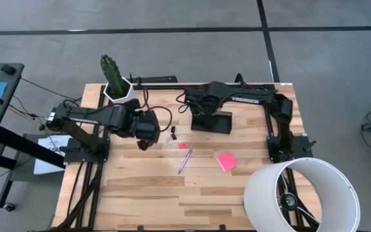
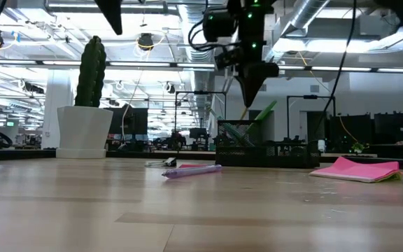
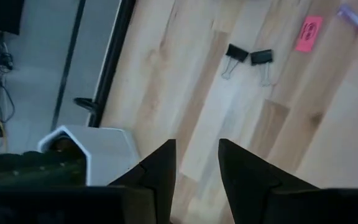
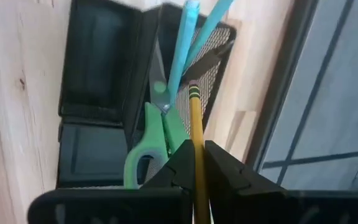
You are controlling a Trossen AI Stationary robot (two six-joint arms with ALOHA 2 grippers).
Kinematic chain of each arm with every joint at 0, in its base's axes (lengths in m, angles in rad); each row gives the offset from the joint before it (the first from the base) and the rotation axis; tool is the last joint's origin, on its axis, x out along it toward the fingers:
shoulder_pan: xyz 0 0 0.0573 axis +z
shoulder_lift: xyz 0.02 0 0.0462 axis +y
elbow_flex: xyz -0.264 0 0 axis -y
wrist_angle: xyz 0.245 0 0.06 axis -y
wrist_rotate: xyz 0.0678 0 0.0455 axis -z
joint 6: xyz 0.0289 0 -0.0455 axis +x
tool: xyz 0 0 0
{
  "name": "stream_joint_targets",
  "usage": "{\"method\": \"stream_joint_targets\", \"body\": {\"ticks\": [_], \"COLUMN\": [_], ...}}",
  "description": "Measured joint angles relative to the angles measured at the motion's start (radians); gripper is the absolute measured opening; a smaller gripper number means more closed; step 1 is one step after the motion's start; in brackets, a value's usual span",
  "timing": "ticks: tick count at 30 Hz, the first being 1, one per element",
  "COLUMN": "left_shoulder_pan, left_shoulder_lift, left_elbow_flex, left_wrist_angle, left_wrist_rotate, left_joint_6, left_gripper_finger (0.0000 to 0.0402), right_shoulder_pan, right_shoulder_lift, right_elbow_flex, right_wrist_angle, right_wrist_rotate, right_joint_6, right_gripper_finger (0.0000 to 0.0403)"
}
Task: Pick and place office supplies into organizer
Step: Put the yellow pencil into the black desk organizer
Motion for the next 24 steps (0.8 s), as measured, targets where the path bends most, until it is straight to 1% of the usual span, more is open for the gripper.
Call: {"method": "stream_joint_targets", "body": {"ticks": [4,8,12,16,18,24], "left_shoulder_pan": [0.04,0.075,0.104,0.13,0.143,0.178], "left_shoulder_lift": [0.0,0.0,0.0,0.0,0.0,0.0], "left_elbow_flex": [0.0,0.0,0.0,0.0,0.0,0.0], "left_wrist_angle": [0.0,0.0,0.0,0.0,0.0,0.0], "left_wrist_rotate": [-0.011,-0.014,-0.015,-0.02,-0.021,-0.022], "left_joint_6": [0.08,0.143,0.182,0.235,0.255,0.293], "left_gripper_finger": [0.0114,0.0114,0.0114,0.0114,0.0114,0.0114], "right_shoulder_pan": [-0.01,-0.011,-0.01,-0.014,-0.021,-0.037], "right_shoulder_lift": [0.05,0.081,0.082,0.082,0.082,0.122], "right_elbow_flex": [0.042,0.074,0.075,0.075,0.075,0.073], "right_wrist_angle": [-0.014,-0.03,-0.032,-0.029,-0.027,0.034], "right_wrist_rotate": [-0.005,-0.021,-0.088,-0.187,-0.217,-0.216], "right_joint_6": [-0.006,-0.064,-0.074,-0.12,-0.146,-0.201], "right_gripper_finger": [0.0014,0.0018,0.0016,0.0015,0.0017,0.0018]}}
